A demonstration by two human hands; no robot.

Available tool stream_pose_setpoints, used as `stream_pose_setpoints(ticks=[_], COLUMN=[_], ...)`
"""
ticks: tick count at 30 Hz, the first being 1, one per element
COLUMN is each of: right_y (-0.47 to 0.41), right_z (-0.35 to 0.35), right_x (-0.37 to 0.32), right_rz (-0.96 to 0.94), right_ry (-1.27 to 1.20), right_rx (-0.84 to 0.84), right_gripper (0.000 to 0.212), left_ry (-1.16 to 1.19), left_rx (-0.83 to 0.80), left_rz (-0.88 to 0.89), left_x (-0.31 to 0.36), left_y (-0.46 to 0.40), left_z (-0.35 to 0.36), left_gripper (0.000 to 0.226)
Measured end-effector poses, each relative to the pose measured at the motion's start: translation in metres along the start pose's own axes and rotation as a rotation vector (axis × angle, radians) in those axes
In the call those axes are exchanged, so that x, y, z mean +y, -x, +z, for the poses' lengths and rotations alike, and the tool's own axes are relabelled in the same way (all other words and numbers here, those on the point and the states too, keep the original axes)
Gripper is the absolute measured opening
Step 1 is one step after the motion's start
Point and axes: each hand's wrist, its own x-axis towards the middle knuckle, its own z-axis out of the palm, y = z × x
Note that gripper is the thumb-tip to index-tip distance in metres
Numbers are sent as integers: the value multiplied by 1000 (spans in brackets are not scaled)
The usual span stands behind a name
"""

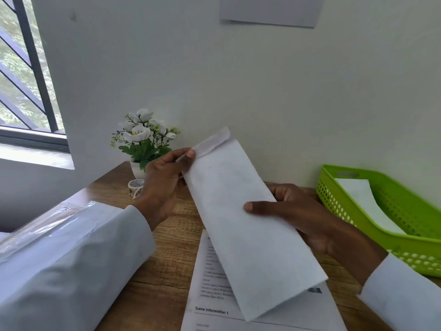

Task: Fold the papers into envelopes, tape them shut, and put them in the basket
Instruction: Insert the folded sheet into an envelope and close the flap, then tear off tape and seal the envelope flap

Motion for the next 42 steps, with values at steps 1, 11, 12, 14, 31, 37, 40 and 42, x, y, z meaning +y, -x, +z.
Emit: stream_pose_setpoints(ticks=[1,11,12,14,31,37,40,42], right_y=[5,5,6,6,24,19,15,6], right_z=[-1,-10,-6,-1,0,-7,-11,-13], right_x=[-2,13,17,28,83,83,76,66], right_rz=[-22,-687,-744,-799,-476,-364,-324,-325], right_ry=[15,1224,1342,1549,1035,763,681,672], right_rx=[15,429,407,376,3,-64,-56,-25], right_gripper=[25,16,24,32,44,41,32,27], left_ry=[40,-828,-888,-1005,-1391,-1428,-1411,-1390], left_rx=[-34,-403,-466,-585,-892,-883,-887,-881], left_rz=[-1,474,438,333,-54,-192,-219,-215], left_x=[2,7,6,5,-3,-5,-6,-5], left_y=[-2,-25,-28,-30,-21,-17,-21,-22], left_z=[-4,-39,-45,-54,-54,-47,-51,-54], left_gripper=[17,20,26,34,12,61,61,52])
